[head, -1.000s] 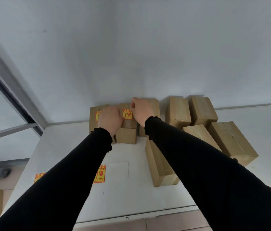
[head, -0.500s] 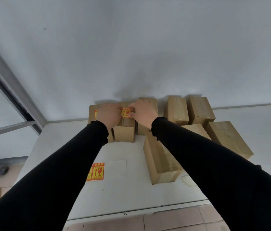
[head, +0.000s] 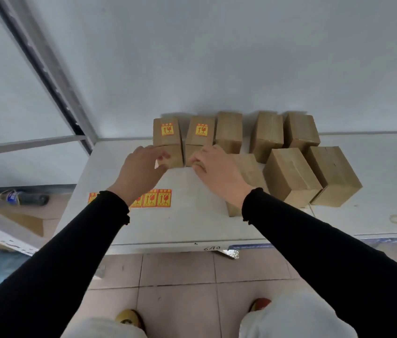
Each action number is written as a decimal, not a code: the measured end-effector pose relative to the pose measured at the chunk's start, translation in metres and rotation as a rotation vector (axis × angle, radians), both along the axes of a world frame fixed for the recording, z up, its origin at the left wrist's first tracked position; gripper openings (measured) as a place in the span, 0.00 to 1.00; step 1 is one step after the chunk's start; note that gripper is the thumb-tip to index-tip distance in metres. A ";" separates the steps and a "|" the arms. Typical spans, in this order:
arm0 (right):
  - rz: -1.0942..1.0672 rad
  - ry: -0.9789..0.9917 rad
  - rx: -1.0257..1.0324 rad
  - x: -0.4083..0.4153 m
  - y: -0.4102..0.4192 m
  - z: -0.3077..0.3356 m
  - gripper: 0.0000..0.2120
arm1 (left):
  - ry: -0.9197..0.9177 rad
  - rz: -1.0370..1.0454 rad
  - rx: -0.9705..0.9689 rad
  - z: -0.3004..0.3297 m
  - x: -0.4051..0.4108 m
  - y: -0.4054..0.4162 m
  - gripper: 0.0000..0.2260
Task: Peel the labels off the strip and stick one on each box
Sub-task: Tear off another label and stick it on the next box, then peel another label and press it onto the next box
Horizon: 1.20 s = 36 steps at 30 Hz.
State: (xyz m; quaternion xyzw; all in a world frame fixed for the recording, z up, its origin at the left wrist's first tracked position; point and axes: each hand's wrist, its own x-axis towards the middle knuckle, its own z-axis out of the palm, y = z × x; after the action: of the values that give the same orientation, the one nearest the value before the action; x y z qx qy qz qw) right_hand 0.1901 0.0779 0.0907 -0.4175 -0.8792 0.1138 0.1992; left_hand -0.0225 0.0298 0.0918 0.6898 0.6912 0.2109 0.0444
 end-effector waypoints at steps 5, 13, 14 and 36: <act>-0.031 -0.040 -0.188 -0.018 -0.027 -0.040 0.14 | 0.074 0.070 -0.164 -0.038 -0.007 -0.021 0.14; -0.087 -0.123 -0.198 -0.043 -0.034 -0.089 0.19 | 0.211 0.092 -0.353 -0.088 -0.010 -0.016 0.20; -0.089 -0.150 -0.162 -0.044 -0.032 -0.092 0.20 | 0.227 0.093 -0.362 -0.091 -0.012 -0.015 0.20; -0.110 0.129 0.170 -0.024 -0.031 -0.017 0.10 | -0.529 0.108 -0.261 0.001 -0.009 -0.034 0.03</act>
State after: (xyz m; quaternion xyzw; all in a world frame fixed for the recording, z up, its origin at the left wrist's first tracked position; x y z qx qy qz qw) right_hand 0.1664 0.0474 0.0738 -0.4385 -0.8469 0.0542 0.2959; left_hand -0.0320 -0.0047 0.0930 0.5616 0.7127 0.2949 0.2997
